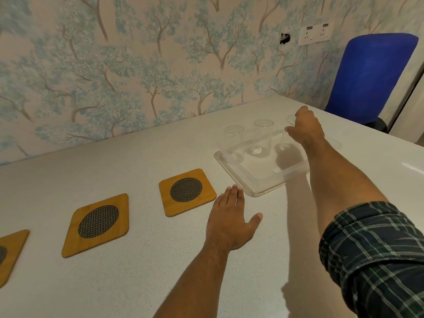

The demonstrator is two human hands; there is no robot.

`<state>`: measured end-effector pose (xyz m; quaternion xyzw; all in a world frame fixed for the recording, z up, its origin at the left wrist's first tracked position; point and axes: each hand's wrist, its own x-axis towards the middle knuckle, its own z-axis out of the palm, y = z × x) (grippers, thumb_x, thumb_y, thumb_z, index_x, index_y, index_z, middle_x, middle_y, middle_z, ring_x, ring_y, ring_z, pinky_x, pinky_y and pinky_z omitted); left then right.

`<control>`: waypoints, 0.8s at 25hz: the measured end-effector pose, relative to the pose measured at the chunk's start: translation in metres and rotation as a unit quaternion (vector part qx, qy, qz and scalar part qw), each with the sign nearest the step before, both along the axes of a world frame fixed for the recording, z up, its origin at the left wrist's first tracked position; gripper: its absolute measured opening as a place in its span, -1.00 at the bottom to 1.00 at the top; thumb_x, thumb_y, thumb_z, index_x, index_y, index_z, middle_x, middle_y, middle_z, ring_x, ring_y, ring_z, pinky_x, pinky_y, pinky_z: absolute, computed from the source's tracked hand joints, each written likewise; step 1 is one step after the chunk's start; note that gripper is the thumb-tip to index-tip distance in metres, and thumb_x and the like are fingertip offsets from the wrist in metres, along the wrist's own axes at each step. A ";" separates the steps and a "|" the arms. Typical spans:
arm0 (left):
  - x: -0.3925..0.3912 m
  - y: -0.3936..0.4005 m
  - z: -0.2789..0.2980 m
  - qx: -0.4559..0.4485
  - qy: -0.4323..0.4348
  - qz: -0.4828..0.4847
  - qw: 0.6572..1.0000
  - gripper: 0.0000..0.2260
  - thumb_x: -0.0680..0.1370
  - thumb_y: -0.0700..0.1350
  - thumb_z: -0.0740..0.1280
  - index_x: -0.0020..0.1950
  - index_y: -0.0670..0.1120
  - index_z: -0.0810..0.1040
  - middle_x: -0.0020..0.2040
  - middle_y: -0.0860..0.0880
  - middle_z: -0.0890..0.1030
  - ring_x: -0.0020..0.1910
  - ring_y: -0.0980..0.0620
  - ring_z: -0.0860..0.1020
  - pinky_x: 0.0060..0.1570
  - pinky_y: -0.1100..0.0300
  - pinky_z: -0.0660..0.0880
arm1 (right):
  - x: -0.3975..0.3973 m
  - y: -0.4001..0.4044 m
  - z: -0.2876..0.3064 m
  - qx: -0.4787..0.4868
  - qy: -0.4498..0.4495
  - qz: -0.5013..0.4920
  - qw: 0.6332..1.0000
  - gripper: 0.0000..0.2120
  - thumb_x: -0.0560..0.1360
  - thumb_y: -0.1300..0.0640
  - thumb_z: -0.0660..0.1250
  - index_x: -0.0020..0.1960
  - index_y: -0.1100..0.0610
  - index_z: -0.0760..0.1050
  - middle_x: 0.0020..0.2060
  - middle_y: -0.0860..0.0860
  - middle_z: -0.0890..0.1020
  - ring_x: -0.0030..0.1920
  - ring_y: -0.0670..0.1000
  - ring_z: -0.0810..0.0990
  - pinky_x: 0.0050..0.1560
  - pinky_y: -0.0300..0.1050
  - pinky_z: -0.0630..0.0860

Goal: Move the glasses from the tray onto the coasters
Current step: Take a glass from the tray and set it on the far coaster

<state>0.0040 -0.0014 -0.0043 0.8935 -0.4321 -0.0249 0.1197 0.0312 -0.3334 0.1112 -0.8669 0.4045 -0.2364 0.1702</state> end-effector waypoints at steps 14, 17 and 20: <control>0.000 -0.001 -0.002 -0.002 -0.008 -0.002 1.000 -0.15 0.56 0.44 -0.17 0.67 -0.12 -0.11 0.68 -0.08 -0.10 0.65 -0.03 -0.14 0.56 0.06 -0.23 | 0.010 0.014 -0.013 -0.022 0.032 0.027 0.999 -0.53 0.64 0.21 0.28 0.52 0.03 0.34 0.42 0.21 0.35 0.25 0.26 0.54 0.22 0.08 0.51; 0.001 -0.001 -0.001 0.002 -0.004 0.000 1.000 -0.12 0.52 0.45 -0.23 0.67 -0.11 -0.11 0.69 -0.08 -0.10 0.65 -0.03 -0.14 0.55 0.05 -0.23 | 0.005 0.021 -0.020 -0.049 0.036 -0.007 0.998 -0.44 0.60 0.21 0.35 0.54 -0.06 0.31 0.44 0.20 0.30 0.11 0.25 0.61 0.09 0.07 0.59; 0.000 -0.001 0.000 -0.003 -0.003 -0.001 1.000 0.00 0.40 0.49 -0.34 0.67 -0.11 -0.11 0.69 -0.08 -0.10 0.65 -0.04 -0.14 0.56 0.04 -0.22 | 0.007 0.029 -0.025 -0.019 0.003 -0.039 0.999 -0.40 0.58 0.18 0.39 0.55 -0.05 0.29 0.40 0.21 0.30 0.04 0.25 0.62 0.05 0.03 0.60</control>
